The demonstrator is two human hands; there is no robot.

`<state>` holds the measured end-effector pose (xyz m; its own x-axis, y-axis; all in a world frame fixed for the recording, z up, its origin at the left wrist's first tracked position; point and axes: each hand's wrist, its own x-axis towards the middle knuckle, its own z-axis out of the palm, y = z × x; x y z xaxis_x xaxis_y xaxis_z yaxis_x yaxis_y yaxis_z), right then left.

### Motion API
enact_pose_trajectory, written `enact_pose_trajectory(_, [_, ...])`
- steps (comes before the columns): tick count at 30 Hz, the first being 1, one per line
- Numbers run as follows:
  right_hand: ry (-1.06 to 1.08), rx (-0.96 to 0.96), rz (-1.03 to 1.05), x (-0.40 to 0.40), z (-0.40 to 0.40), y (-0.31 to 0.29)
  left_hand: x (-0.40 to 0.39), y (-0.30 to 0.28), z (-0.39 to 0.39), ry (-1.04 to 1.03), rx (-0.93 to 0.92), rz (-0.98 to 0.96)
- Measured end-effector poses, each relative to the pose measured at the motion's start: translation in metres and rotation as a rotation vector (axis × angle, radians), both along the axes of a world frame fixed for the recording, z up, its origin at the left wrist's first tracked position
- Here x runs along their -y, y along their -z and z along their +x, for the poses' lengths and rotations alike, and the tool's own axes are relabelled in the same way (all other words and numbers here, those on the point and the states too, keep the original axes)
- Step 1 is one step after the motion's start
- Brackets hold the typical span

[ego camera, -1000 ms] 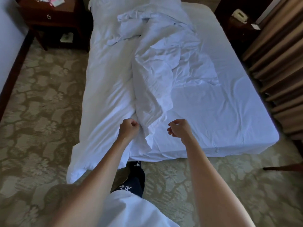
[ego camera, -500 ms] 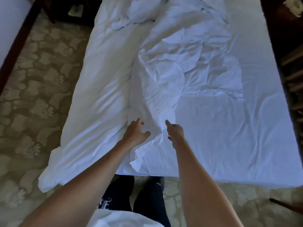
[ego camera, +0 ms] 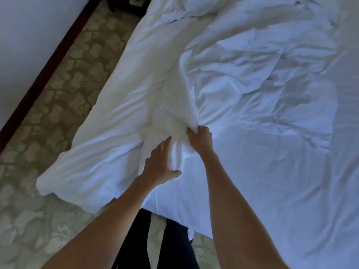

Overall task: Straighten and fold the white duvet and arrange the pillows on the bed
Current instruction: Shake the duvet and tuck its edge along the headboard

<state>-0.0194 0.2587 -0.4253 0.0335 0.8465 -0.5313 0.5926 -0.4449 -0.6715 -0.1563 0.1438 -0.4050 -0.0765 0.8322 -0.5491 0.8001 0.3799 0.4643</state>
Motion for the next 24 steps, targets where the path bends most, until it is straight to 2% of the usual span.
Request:
enact_pose_trajectory(2, [0.027,-0.129,0.022,0.011,0.013,-0.039,0.003,-0.009,0.027,-0.001,-0.119,0.121])
enact_pose_trajectory(4, [0.051,-0.238,0.045,0.023,0.030,-0.091,0.002,-0.029,0.056,-0.039,-0.153,0.301])
enact_pose_trajectory(6, [0.072,-0.319,0.099,0.036,0.053,-0.139,-0.001,-0.053,0.083,-0.135,0.020,0.533])
enact_pose_trajectory(8, [0.107,-0.388,0.152,0.051,0.077,-0.174,-0.004,-0.087,0.104,-0.241,0.156,0.641])
enact_pose_trajectory(12, [0.280,-0.527,0.187,0.088,0.126,-0.192,-0.003,-0.138,0.117,-0.277,0.205,0.725])
enact_pose_trajectory(14, [0.562,-0.597,0.023,0.101,0.138,-0.175,0.002,-0.160,0.119,-0.261,0.217,0.747])
enact_pose_trajectory(15, [0.709,-0.692,-0.111,0.107,0.140,-0.167,0.007,-0.170,0.120,-0.240,0.227,0.761])
enact_pose_trajectory(17, [0.827,-1.033,-0.296,0.111,0.143,-0.152,0.021,-0.182,0.125,-0.176,0.302,0.788])
enact_pose_trajectory(19, [0.845,-1.342,-0.217,0.112,0.150,-0.146,0.042,-0.186,0.127,-0.108,0.358,0.803])
enact_pose_trajectory(20, [0.878,-1.409,-0.136,0.113,0.154,-0.153,0.053,-0.187,0.126,-0.081,0.355,0.787])
enact_pose_trajectory(23, [0.990,-1.420,0.028,0.117,0.171,-0.175,0.083,-0.186,0.117,-0.017,0.226,0.632])
enact_pose_trajectory(24, [1.025,-1.350,0.083,0.123,0.176,-0.186,0.092,-0.183,0.112,-0.018,0.185,0.586])
